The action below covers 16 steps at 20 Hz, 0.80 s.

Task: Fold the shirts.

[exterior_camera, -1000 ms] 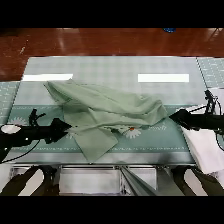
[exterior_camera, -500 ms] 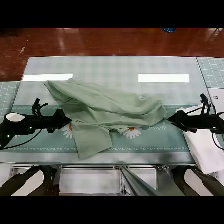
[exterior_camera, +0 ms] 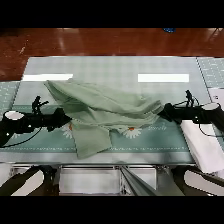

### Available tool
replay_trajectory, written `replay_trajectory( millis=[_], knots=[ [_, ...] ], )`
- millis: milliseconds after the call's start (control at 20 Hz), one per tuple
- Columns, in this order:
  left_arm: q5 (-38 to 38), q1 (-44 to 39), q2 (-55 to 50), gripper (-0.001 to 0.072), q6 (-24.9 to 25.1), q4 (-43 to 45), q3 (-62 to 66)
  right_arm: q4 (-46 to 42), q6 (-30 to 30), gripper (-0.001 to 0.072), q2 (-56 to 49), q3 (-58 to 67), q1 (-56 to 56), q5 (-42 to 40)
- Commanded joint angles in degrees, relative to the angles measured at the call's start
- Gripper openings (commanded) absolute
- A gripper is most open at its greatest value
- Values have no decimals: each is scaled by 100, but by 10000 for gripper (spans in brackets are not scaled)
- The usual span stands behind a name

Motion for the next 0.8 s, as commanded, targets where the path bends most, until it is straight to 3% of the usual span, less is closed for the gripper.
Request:
replay_trajectory(
  millis=[0,150,400,550,750],
  knots=[
    [-391,92,7,16,691,-522,330,323,-599,20,-225,901,356,732],
    [-1202,487,232,16,1191,-1456,1635,-317,-109,19,382,2326,328,1403],
    [-1263,1071,901,15,870,-1657,4970,-1572,734,19,1731,5357,330,1593],
    [-1290,1434,1172,15,365,-1034,6909,-1919,1003,19,2437,6627,330,1825],
    [-1488,1703,1727,15,-109,321,8566,-2105,1047,19,3497,6988,328,2186]
  ],
)
